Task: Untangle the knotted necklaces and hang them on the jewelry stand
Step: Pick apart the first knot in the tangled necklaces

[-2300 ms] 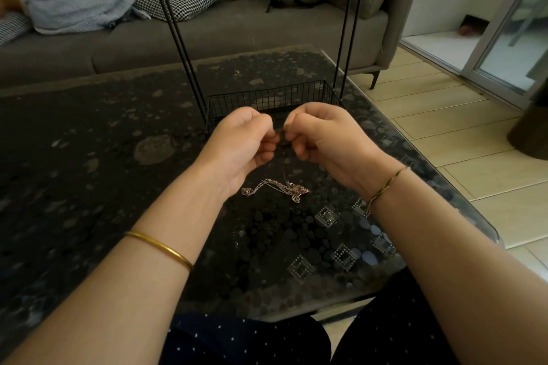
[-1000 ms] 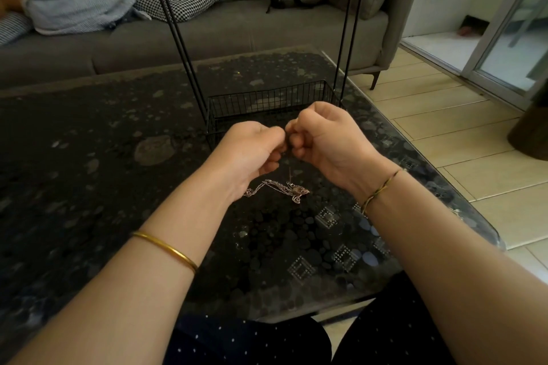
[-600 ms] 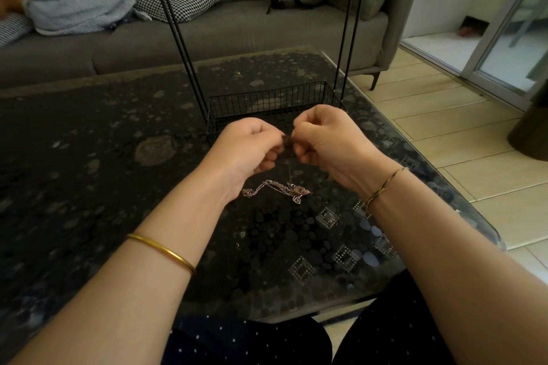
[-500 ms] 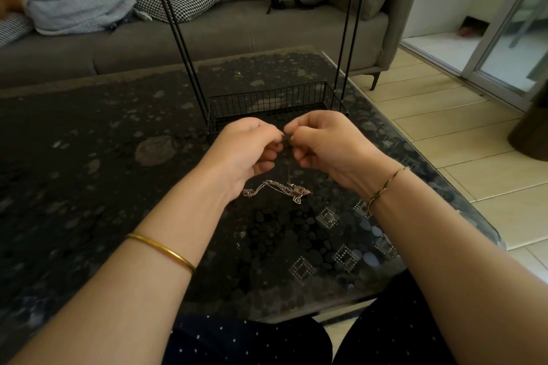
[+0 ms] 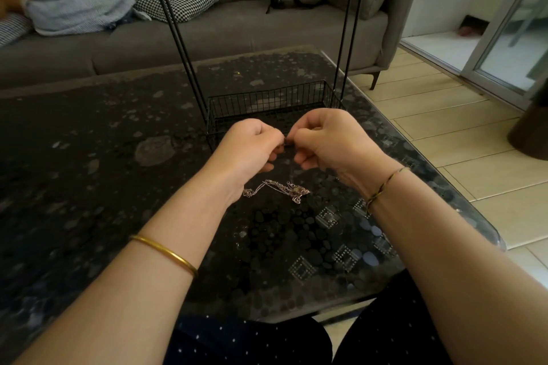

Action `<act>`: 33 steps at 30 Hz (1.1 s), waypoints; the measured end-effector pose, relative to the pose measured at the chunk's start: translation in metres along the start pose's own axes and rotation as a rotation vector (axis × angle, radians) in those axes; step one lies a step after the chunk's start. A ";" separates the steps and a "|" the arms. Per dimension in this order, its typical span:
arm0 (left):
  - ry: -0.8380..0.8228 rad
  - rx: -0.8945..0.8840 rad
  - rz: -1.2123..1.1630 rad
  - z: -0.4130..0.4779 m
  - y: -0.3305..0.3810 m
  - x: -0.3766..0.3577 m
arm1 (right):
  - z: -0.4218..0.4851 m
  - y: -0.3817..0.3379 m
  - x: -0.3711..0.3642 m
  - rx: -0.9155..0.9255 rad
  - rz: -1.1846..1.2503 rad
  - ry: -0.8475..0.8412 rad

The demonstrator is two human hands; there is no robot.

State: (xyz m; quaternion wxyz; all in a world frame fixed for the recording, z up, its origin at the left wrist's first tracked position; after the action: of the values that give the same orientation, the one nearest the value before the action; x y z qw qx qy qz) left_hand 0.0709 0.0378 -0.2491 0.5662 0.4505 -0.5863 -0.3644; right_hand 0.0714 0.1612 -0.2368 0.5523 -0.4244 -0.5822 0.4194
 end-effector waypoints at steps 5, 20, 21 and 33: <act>-0.052 -0.023 0.069 -0.001 -0.002 -0.002 | 0.001 0.001 0.005 -0.039 0.138 0.035; -0.010 0.107 -0.178 -0.002 -0.005 0.001 | -0.002 0.013 -0.012 -0.124 -0.110 -0.125; -0.010 0.110 -0.180 -0.001 -0.005 0.001 | -0.003 0.012 -0.013 -0.128 -0.096 -0.134; -0.062 -0.100 0.150 -0.005 0.004 -0.003 | -0.001 0.019 -0.002 -0.352 0.496 -0.075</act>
State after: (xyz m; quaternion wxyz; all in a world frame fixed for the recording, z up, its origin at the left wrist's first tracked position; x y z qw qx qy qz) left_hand 0.0749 0.0422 -0.2460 0.5953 0.3650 -0.6165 -0.3636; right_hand 0.0734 0.1646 -0.2556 0.3289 -0.6271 -0.5446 0.4495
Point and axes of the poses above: each hand's wrist, its own z-axis towards the middle knuckle, its own x-axis out of the back of the hand, y = z × x, the point moved 8 cm from there along z, towards the middle knuckle, and after that the axes turned 4 degrees about y, right-handed, at the moved point
